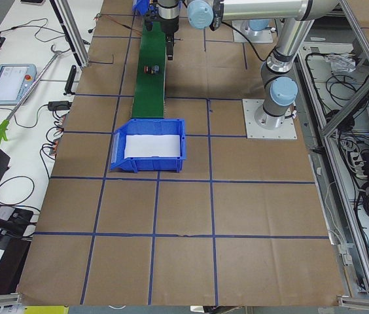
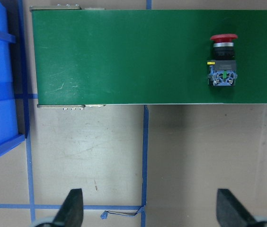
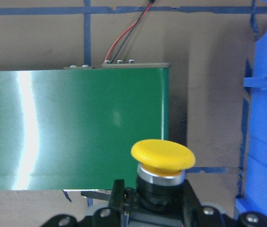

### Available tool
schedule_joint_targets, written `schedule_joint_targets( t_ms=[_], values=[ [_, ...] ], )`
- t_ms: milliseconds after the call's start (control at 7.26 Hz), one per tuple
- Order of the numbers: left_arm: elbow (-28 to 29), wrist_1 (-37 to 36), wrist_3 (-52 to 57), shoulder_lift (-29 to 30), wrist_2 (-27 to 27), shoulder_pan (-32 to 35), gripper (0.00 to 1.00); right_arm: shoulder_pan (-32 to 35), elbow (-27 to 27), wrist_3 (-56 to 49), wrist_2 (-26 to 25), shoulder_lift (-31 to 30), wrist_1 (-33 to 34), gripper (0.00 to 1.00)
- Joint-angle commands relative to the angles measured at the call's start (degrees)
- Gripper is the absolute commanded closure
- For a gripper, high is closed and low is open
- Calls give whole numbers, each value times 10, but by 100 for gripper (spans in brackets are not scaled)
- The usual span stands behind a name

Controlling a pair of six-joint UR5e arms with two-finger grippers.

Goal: Transport two buttons from left to right
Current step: 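Carry the yellow button with the right gripper into the foam-lined bin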

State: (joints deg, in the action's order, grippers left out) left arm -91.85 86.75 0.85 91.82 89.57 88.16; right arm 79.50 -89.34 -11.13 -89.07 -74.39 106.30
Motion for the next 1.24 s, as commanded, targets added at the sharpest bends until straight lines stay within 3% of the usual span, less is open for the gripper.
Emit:
schedule_joint_targets(
  t_ms=[0, 689, 827, 1102],
  values=[
    [0, 0, 0, -1, -1, 0, 0, -75, 2, -105, 0, -22, -14, 95],
    [-6, -1, 0, -5, -2, 0, 0, -251, -23, -279, 36, -17, -4, 93],
    [-6, -1, 0, -5, -2, 0, 0, -254, -24, -353, 36, -16, 0, 93],
    [-6, 0, 0, -5, -2, 0, 0, -253, -47, -364, 35, -15, 5, 94]
  ],
)
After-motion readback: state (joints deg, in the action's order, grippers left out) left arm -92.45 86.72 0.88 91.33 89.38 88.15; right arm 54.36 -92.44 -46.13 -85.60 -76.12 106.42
